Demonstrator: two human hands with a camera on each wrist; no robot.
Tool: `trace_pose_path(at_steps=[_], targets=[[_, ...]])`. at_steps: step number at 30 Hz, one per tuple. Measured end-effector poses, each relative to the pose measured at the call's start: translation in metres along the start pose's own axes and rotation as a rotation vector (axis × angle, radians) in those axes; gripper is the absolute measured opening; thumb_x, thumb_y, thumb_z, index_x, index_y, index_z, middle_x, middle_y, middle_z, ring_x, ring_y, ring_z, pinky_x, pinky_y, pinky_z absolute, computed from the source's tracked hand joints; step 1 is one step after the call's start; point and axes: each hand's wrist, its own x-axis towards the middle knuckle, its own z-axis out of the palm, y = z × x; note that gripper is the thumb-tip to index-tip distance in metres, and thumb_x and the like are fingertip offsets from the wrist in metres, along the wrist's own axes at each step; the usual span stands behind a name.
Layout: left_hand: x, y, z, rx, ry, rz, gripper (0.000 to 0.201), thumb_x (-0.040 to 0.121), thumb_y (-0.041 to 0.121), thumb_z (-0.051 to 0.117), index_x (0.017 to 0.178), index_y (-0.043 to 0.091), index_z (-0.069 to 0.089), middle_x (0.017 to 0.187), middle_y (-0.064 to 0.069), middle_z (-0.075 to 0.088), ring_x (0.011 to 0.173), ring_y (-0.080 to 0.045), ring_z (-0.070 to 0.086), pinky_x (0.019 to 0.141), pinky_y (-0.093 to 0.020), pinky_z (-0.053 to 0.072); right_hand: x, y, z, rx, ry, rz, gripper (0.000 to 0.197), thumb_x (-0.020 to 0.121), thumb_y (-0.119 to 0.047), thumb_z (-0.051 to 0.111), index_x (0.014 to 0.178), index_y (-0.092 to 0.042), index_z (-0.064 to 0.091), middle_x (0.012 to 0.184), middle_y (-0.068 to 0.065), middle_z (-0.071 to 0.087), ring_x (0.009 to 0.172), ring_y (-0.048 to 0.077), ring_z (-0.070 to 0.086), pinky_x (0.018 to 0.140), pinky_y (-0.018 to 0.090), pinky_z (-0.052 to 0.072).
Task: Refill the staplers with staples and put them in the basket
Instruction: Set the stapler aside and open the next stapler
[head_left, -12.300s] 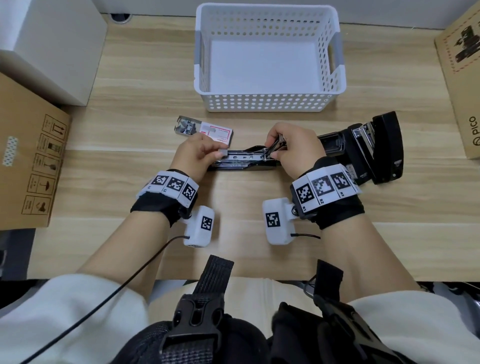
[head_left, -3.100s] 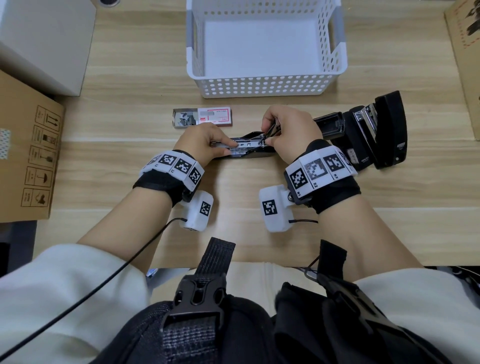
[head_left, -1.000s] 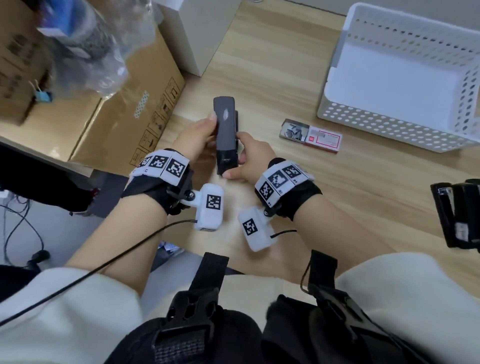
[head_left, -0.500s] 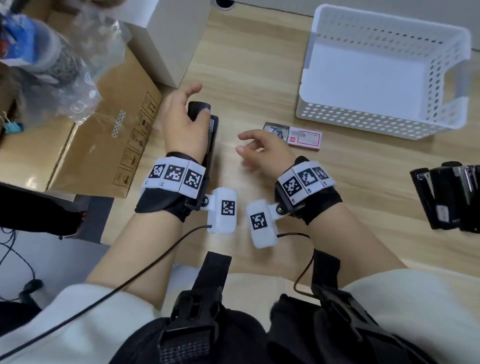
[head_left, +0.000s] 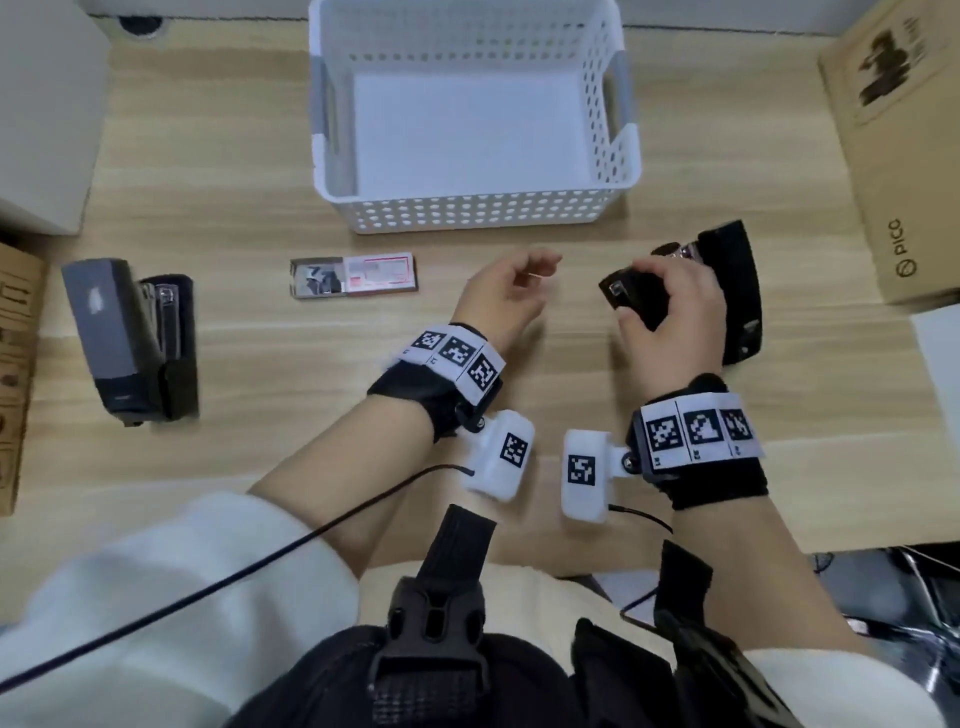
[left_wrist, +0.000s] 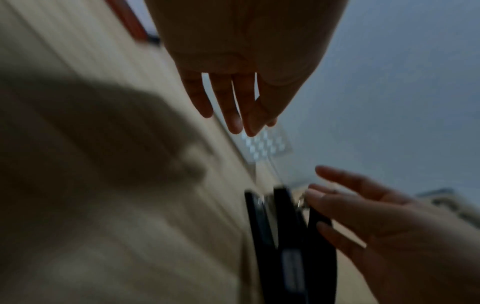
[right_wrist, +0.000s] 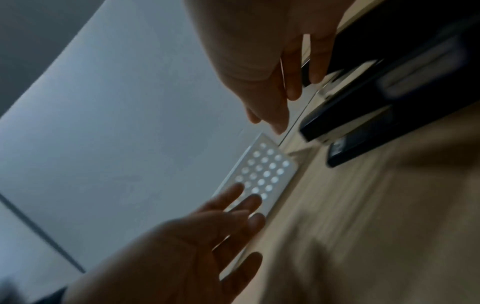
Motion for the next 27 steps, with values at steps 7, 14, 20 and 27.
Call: trace_pose_path(at_steps=[7, 14, 20, 27], targets=[[0.036, 0.010, 0.048, 0.400, -0.249, 0.002, 0.065, 0.072, 0.002, 0.057, 0.128, 0.035, 0.048, 0.128, 0.006, 0.058, 0.125, -0.014, 0.047, 0.109, -0.043, 0.034, 0.008, 0.033, -0.008, -0.013, -0.197, 0.063, 0.053, 0.080, 0.003, 0.057, 0.128, -0.016, 0.049, 0.134, 0.006, 0.047, 0.123, 0.021, 0.046, 0.092, 0.008, 0.024], [0.038, 0.011, 0.041, 0.687, -0.192, 0.031, 0.053, 0.074, 0.014, 0.064, 0.120, 0.038, 0.051, 0.127, 0.010, 0.053, 0.124, -0.020, 0.038, 0.101, -0.041, 0.028, 0.014, 0.028, -0.006, 0.058, -0.262, 0.051, 0.053, 0.078, 0.002, 0.060, 0.124, -0.024, 0.054, 0.126, -0.001, 0.059, 0.116, 0.015, 0.054, 0.095, 0.011, 0.030], [0.015, -0.010, 0.000, 0.727, -0.079, -0.051, 0.043, 0.070, 0.027, 0.074, 0.110, 0.028, 0.059, 0.119, 0.001, 0.052, 0.117, -0.024, 0.038, 0.093, -0.035, 0.026, 0.012, -0.012, 0.024, -0.028, -0.419, -0.079, 0.057, 0.078, 0.002, 0.059, 0.127, -0.026, 0.053, 0.127, 0.000, 0.059, 0.121, 0.021, 0.051, 0.103, 0.029, 0.037], [-0.031, -0.037, -0.053, 0.628, 0.163, -0.125, 0.041, 0.071, 0.026, 0.073, 0.108, 0.015, 0.060, 0.113, -0.007, 0.057, 0.111, -0.030, 0.042, 0.093, -0.038, 0.033, -0.008, -0.069, 0.074, -0.142, -0.669, -0.371, 0.053, 0.080, 0.001, 0.054, 0.124, -0.030, 0.054, 0.118, 0.004, 0.060, 0.112, 0.030, 0.050, 0.099, 0.042, 0.039]])
